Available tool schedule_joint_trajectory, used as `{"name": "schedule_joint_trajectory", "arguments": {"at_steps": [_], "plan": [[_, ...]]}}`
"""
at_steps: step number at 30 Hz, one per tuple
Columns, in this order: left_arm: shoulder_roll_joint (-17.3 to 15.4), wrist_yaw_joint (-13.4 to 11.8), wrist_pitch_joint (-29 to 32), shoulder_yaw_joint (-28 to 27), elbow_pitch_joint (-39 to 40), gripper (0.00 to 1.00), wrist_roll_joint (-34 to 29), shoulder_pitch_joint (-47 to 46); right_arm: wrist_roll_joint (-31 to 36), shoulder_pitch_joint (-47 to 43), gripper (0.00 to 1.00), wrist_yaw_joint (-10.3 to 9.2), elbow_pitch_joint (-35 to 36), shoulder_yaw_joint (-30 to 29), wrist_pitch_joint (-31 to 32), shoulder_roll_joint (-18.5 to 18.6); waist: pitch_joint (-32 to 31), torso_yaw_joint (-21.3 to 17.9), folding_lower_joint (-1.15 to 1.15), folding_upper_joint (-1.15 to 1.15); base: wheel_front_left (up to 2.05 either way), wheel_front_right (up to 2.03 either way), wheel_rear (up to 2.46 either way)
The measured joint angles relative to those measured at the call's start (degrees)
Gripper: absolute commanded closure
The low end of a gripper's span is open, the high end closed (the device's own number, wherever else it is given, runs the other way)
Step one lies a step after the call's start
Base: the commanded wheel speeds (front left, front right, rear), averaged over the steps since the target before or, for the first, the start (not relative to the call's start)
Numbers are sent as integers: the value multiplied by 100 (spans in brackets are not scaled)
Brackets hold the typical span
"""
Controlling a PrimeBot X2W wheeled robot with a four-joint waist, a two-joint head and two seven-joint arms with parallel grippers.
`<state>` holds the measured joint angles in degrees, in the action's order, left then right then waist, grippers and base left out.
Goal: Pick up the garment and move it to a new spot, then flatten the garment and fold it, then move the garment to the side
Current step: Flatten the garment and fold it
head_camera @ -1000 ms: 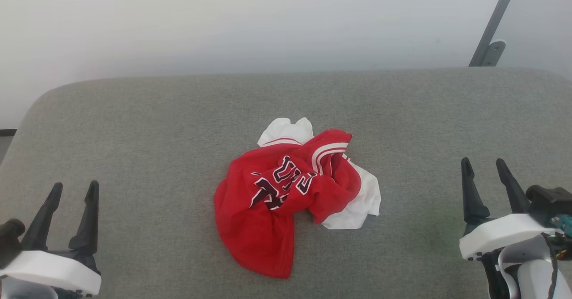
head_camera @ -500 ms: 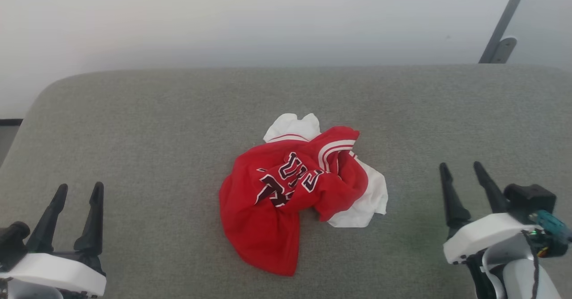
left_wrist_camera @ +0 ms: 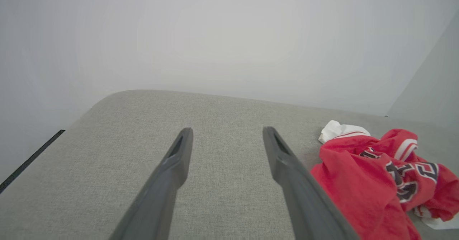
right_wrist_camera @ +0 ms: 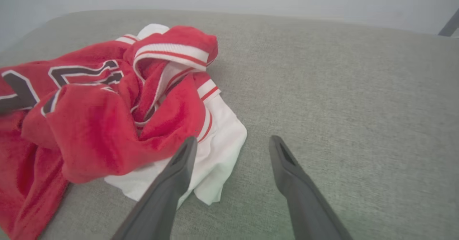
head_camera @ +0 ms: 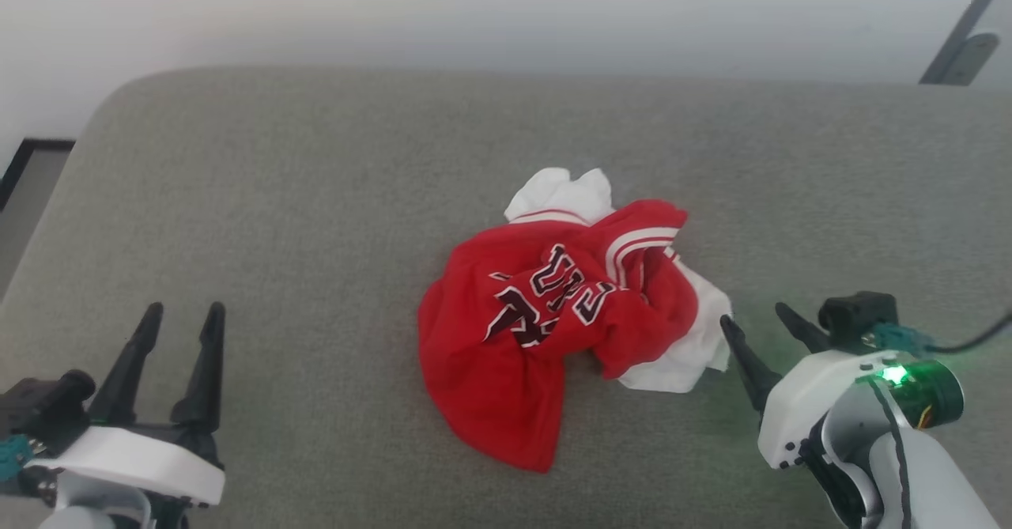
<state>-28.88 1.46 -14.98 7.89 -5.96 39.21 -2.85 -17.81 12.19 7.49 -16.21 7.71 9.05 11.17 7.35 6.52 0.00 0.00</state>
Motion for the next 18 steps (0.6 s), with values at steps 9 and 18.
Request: {"name": "schedule_joint_trajectory", "arguments": {"at_steps": [9, 18], "plan": [[248, 189, 0, 107, -175, 0, -100, -396, -30, 226, 0, 0, -120, 277, 1057, 223, 479, 300, 0, 0, 0, 0, 0], [453, 343, -1, 125, -453, 0, -200, -655, -27, 663, 100, -2, -261, 315, 2332, 264, 749, 576, 0, 0, 0, 0, 0]]}}
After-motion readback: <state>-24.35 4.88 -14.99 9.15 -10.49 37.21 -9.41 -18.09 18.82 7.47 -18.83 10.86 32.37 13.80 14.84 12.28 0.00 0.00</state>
